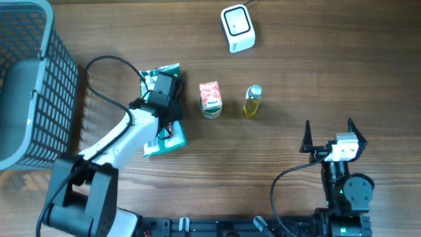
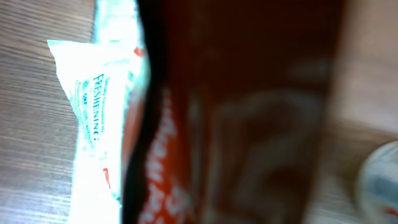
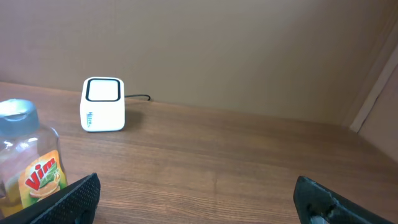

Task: Scan the item barcode
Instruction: 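Lay the green 3M packet on the table left of the carton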

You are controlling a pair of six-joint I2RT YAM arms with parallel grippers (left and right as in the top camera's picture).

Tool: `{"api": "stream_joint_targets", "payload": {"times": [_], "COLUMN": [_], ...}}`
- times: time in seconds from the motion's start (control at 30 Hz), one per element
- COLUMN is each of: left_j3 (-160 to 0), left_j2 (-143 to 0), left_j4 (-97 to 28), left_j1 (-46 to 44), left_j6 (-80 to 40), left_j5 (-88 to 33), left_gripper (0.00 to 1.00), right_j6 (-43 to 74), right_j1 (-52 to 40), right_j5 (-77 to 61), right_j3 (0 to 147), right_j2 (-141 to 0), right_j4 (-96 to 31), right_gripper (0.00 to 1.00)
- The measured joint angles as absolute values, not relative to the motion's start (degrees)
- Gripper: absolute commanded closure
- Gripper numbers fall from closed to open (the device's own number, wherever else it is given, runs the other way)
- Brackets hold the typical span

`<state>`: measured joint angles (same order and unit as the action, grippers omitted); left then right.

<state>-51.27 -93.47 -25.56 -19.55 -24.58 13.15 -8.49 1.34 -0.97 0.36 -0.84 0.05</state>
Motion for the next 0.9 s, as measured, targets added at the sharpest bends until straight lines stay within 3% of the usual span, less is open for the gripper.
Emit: {"api": "stream_joint_targets", "payload": {"times": [0.03,0.07,0.17,0.4,0.9], "left_j3": [-50.85,-50.59,-50.52,-50.52,-50.52], "left_j2": [-93.89,-94.45,-95.15,-94.72,-81.01], "left_j4": [-25.43,-25.41,-25.17,-25.56,-30.46], "left_j1": [-19.55,-19.55,-19.55,-19.55,-19.55], "left_j6": [-23.55,-22.5,-19.53,-13.78,-14.74], "left_j5": [13.3,13.41,13.15,11.92,13.32], "left_gripper": [0.21,0.12,0.0,0.0,0.0], "right_j6": [-8.49,-8.49,-8.49,-8.49,-8.47], "right_j1": [1.34,1.34,1.34,1.34,1.34], "right_j5": [-0.97,-0.97,-0.97,-0.99,-0.99], "right_j3": [0.36,0.36,0.36,0.36,0.36], "right_j2": [-0.84,-0.84,-0.86,-0.84,-0.86], "right_j4": [0.05,0.05,0.05,0.05,0.05], "right_gripper": [0.0,0.0,0.0,0.0,0.0]}}
